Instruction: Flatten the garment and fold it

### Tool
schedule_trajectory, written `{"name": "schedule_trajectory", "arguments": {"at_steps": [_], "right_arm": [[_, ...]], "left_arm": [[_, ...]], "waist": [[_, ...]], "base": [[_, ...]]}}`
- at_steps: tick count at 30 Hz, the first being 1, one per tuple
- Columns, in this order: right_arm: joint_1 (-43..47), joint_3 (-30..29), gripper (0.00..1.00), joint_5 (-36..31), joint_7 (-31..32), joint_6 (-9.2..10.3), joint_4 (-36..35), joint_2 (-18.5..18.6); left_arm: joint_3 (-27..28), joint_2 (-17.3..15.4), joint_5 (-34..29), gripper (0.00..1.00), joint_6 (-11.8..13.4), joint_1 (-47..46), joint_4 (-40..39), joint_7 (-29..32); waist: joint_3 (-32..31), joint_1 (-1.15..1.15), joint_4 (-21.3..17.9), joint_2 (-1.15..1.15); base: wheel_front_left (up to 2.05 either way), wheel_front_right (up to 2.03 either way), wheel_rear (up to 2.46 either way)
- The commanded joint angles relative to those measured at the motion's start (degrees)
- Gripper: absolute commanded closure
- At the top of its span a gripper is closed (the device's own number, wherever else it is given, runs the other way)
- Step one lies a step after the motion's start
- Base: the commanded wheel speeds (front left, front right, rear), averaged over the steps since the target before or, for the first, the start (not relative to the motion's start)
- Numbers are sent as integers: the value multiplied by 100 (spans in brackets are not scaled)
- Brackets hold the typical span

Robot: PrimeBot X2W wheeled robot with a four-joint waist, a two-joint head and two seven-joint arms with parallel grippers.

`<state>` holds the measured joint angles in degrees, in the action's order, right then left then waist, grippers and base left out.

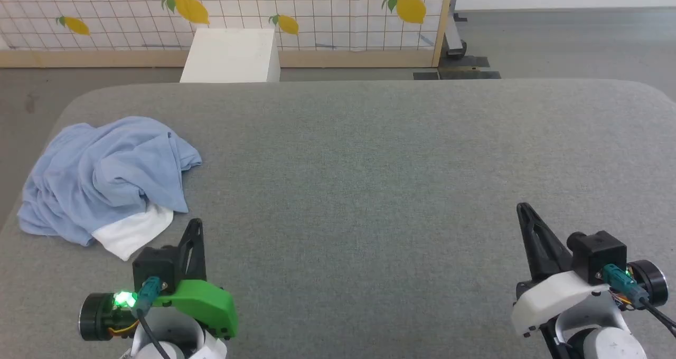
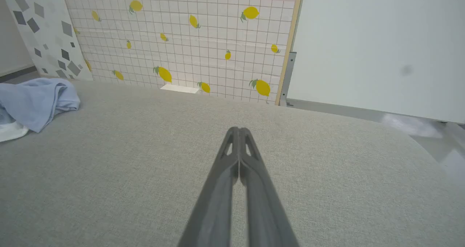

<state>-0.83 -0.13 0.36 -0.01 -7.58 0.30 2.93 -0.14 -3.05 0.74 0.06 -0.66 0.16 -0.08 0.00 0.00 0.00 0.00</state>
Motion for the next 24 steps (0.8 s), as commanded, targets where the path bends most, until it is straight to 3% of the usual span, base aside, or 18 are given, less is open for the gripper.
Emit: {"name": "schedule_trajectory", "arguments": {"at_steps": [1,24], "right_arm": [[83,13,100,-36,1,9,-30,-5],[83,13,100,-36,1,9,-30,-5]], "left_arm": [[14,17,-74,100,-6,66,-16,8],[14,17,-74,100,-6,66,-16,8]], "waist": [[0,0,0,0],[0,0,0,0]], "base": [[0,0,0],[0,0,0]]}}
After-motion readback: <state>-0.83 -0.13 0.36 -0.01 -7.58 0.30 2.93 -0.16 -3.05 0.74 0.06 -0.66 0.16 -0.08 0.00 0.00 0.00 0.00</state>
